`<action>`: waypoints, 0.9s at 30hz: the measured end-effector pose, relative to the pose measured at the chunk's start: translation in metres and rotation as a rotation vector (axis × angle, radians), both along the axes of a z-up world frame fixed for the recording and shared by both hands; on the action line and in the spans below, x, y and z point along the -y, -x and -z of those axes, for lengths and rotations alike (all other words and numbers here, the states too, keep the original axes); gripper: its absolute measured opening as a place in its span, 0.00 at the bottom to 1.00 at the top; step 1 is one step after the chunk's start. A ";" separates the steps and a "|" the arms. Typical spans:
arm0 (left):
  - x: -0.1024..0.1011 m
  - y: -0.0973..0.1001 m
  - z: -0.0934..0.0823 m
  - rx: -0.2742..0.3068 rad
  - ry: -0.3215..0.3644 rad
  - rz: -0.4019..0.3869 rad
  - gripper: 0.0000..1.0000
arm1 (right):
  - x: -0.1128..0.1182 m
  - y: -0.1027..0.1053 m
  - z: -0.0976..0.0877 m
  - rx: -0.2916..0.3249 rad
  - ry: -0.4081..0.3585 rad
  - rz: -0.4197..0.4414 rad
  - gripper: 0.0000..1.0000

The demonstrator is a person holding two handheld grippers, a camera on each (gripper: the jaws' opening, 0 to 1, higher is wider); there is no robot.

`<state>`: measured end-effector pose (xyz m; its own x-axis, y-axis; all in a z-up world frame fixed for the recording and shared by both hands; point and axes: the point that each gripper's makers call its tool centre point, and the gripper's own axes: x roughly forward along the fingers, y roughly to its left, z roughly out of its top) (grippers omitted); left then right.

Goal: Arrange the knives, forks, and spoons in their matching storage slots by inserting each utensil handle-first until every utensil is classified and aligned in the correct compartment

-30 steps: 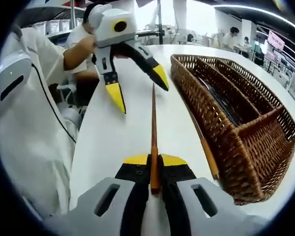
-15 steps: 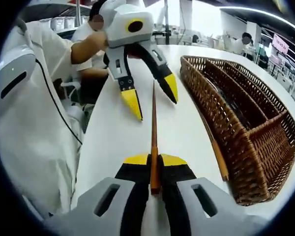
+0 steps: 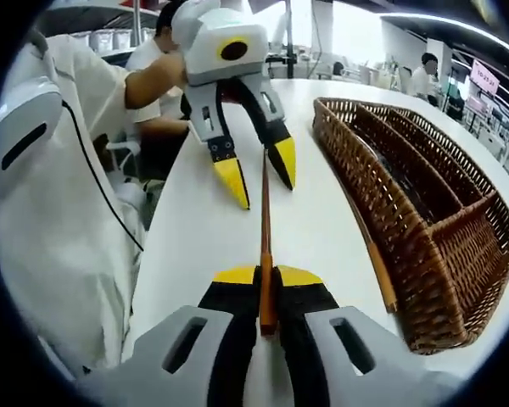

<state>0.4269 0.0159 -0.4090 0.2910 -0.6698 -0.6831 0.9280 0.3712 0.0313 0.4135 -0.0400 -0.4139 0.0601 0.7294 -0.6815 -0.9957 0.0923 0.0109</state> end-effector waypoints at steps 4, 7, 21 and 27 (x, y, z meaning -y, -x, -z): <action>0.000 0.002 0.000 -0.013 -0.007 0.007 0.18 | 0.000 0.002 0.000 -0.006 -0.003 -0.004 0.07; 0.001 0.003 0.000 -0.022 -0.009 0.011 0.16 | 0.000 0.002 0.000 -0.007 -0.006 -0.003 0.07; 0.004 0.006 0.001 -0.016 -0.037 0.081 0.06 | 0.002 0.002 0.001 0.003 -0.005 -0.001 0.07; 0.003 0.006 0.002 -0.044 -0.026 0.075 0.05 | 0.002 0.001 0.001 -0.004 -0.025 0.010 0.08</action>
<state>0.4209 0.0125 -0.4114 0.2102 -0.6701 -0.7119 0.9537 0.3007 -0.0014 0.4127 -0.0423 -0.4151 0.0648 0.7457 -0.6631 -0.9947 0.1016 0.0171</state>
